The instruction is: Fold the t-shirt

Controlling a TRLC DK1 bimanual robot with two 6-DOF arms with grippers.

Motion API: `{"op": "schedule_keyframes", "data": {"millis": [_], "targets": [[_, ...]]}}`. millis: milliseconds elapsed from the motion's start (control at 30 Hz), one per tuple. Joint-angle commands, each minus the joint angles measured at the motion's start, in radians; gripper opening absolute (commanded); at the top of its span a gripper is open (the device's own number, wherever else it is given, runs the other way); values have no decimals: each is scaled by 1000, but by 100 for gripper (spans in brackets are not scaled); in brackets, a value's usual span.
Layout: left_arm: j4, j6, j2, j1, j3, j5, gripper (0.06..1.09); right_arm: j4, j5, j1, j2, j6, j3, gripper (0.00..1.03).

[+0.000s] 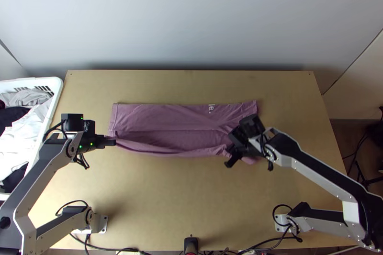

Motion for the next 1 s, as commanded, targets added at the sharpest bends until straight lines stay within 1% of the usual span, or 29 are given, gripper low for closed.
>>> {"op": "schedule_keyframes", "data": {"millis": [0, 433, 967], "targets": [[10, 3, 44, 6, 50, 0, 9, -34, 0, -72, 64, -31, 114, 3], [67, 3, 168, 6, 154, 0, 9, -37, -1, -122, 226, -34, 272, 3], [116, 29, 276, 38, 215, 0, 9, -45, 0, -167, 446, -34, 537, 3]]}}
